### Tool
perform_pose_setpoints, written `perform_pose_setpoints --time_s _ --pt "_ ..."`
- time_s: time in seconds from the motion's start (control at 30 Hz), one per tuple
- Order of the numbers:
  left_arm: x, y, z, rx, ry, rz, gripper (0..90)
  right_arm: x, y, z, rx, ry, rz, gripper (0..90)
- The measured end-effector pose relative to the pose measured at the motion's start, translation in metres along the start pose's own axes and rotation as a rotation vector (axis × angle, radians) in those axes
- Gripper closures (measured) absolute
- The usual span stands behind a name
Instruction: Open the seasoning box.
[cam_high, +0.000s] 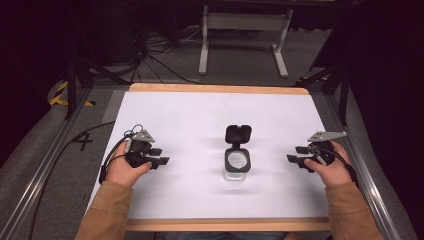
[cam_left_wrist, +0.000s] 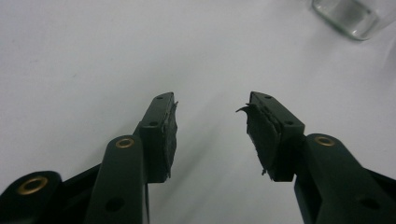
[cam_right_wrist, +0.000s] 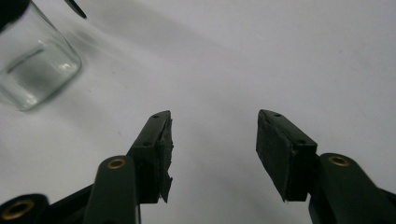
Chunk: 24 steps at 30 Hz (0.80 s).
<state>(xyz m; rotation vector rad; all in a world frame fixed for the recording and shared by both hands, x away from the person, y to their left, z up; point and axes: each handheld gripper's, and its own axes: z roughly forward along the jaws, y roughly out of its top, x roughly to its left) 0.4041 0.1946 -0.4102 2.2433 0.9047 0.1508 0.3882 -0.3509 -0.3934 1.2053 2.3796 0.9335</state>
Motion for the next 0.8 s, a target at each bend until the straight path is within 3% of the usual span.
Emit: perform_pose_setpoints --time_s 0.17,0.23,0.43,0.63,0.8 --pt "0.001 -0.002 0.006 0.048 -0.015 0.004 47.1 -0.003 -0.005 0.011 0.053 -0.004 -0.01 43.5" --pt "0.0 -0.002 0.01 0.071 -0.012 0.029 44.2 -0.003 -0.006 0.014 0.062 -0.008 -0.011 43.3" --pt "-0.006 0.0 0.018 0.083 -0.023 0.065 39.1 0.0 -0.009 0.023 0.095 0.004 -0.024 41.6" --pt "-0.01 0.0 0.024 0.099 -0.04 0.045 32.4 0.009 -0.009 0.031 0.066 0.014 -0.044 40.8" --pt "-0.011 0.002 0.022 0.107 -0.03 0.072 30.4 0.016 -0.008 0.037 0.083 0.032 -0.058 40.3"
